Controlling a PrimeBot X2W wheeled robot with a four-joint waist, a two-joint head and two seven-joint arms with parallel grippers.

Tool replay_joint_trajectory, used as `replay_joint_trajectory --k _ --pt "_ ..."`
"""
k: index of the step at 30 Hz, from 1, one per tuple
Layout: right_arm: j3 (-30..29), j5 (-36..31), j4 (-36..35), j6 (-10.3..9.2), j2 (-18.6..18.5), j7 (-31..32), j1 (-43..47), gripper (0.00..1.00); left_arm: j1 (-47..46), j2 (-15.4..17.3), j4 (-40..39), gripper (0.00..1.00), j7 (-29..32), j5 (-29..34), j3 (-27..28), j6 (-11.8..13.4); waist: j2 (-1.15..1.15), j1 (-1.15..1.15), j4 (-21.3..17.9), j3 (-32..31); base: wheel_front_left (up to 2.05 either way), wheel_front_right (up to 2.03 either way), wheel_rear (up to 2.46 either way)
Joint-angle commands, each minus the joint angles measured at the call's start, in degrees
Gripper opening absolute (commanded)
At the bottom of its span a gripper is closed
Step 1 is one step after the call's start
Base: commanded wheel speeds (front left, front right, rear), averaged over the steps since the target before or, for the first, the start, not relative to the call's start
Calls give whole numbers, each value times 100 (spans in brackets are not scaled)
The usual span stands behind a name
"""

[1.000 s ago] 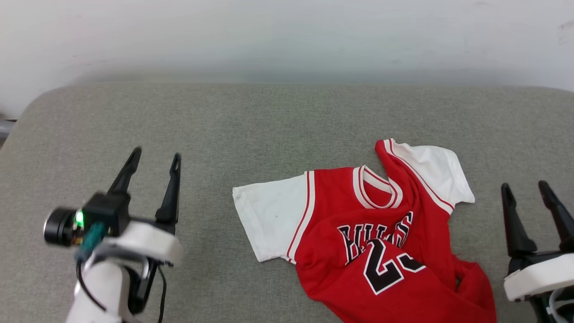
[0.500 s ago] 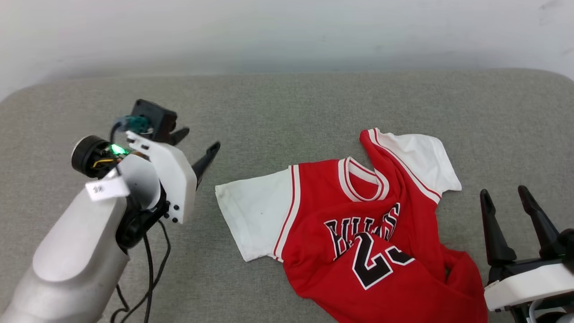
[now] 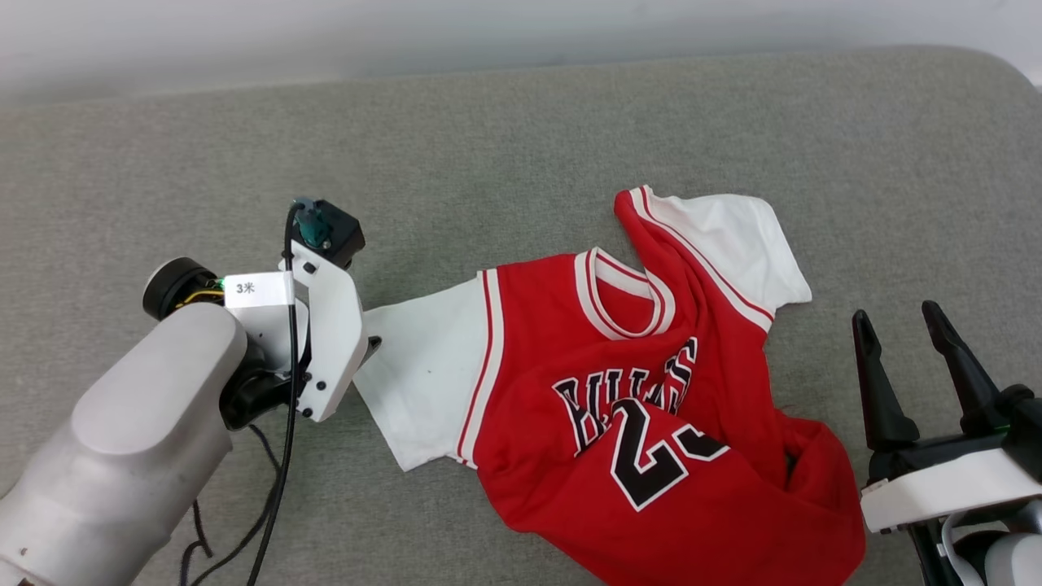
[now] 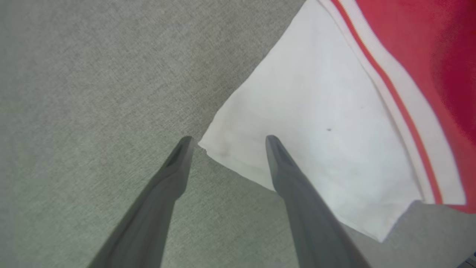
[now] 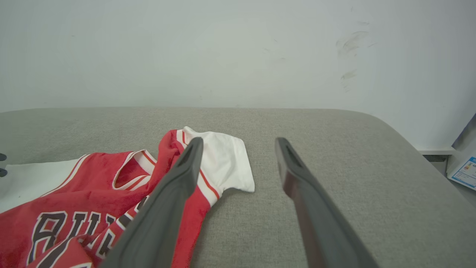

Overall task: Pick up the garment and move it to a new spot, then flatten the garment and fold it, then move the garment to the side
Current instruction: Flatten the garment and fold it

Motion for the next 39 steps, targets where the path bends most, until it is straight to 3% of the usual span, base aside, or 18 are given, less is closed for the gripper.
replay_joint_trajectory --k 1,7,11,12,13,20,27,39 --pt "20 -10 32 -4 31 -47 -120 100 -138 76 135 100 7 -42 -187 -2 0 0 -115 160 0 0 0" --pt "69 9 167 -4 2 -143 -264 100 -253 142 627 100 76 -119 -984 -2 0 0 -221 316 0 0 0" --pt "42 31 244 -4 -54 -195 -316 100 -134 138 763 100 200 -494 -1460 -9 0 0 -233 339 0 0 0" --pt "34 36 264 -4 -68 -197 -331 100 -134 178 751 45 228 -524 -1624 -10 0 0 -229 337 0 0 0" --pt "20 34 282 -4 -79 -196 -334 100 -143 220 733 0 202 -561 -1760 -16 0 0 -215 328 0 0 0" --pt "-65 49 355 -4 -195 -151 -363 100 -595 315 862 0 -756 -753 -1824 11 0 0 -20 135 0 0 0" --pt "-130 81 417 -4 -541 21 -496 100 -502 494 805 0 -2126 -803 -1419 85 0 0 216 -195 0 0 0" --pt "278 335 622 -5 -1767 1043 -1425 100 -153 1147 19 0 -2811 -975 -949 660 0 0 770 -317 0 0 0"
